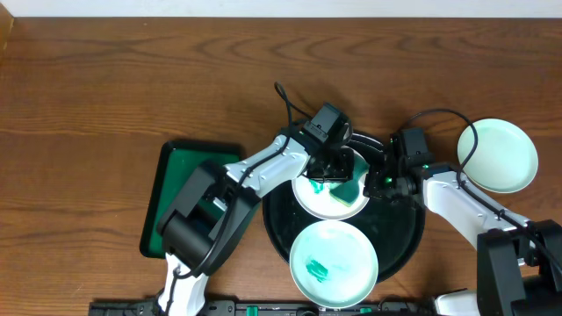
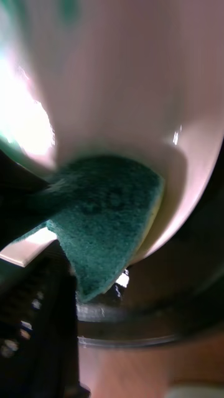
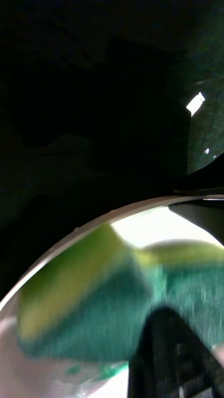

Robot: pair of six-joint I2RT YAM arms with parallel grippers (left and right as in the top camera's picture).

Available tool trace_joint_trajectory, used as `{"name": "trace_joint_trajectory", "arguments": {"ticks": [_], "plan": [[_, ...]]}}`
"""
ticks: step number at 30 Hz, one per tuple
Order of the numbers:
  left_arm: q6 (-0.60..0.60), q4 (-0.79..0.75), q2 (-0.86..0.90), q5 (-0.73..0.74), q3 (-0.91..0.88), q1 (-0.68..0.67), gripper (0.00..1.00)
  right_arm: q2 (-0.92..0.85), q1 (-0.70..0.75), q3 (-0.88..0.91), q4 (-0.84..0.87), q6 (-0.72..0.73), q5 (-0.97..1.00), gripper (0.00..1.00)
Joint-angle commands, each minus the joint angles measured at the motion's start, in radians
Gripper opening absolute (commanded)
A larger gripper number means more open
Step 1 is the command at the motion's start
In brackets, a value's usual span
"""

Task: Clean dirty plates on tray and stack at the side
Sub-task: 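Bring the sponge in the left gripper onto the white plate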

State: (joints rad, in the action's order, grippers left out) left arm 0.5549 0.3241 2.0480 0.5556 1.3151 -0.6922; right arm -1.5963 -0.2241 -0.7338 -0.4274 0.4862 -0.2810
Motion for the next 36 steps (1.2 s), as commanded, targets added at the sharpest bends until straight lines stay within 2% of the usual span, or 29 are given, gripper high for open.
{"name": "trace_joint_trajectory", "arguments": {"ticks": [1,4,10,14,23,25,28,33,36], "plan": [[0.069,-0.021,0.045,0.050,-0.002,0.004,0.07,-0.023,-0.019,0.008,-0.026,-0.011,-0.035,0.01],[0.067,0.026,0.058,-0.006,-0.002,0.015,0.07,-0.023,-0.019,0.007,-0.036,-0.012,-0.034,0.01],[0.037,0.337,0.058,-0.353,-0.002,0.080,0.07,-0.023,-0.019,0.007,-0.045,-0.012,-0.034,0.01],[0.014,0.487,0.058,-0.504,-0.002,0.139,0.07,-0.023,-0.019,0.007,-0.045,-0.012,-0.030,0.01],[-0.001,0.562,0.058,-0.655,-0.002,0.193,0.07,-0.023,-0.019,0.007,-0.052,-0.012,-0.011,0.01],[-0.002,0.546,0.058,-0.634,-0.002,0.190,0.07,-0.023,-0.019,0.007,-0.053,-0.012,-0.011,0.01],[-0.079,0.458,0.058,-0.412,-0.002,0.177,0.07,-0.023,-0.019,0.007,-0.052,-0.012,-0.005,0.01],[-0.079,0.286,0.058,-0.099,-0.002,0.104,0.07,-0.023,-0.019,0.007,-0.053,-0.012,0.000,0.01],[-0.079,0.213,0.058,0.016,-0.002,0.043,0.07,-0.023,-0.019,0.007,-0.055,-0.012,0.001,0.01]]}}
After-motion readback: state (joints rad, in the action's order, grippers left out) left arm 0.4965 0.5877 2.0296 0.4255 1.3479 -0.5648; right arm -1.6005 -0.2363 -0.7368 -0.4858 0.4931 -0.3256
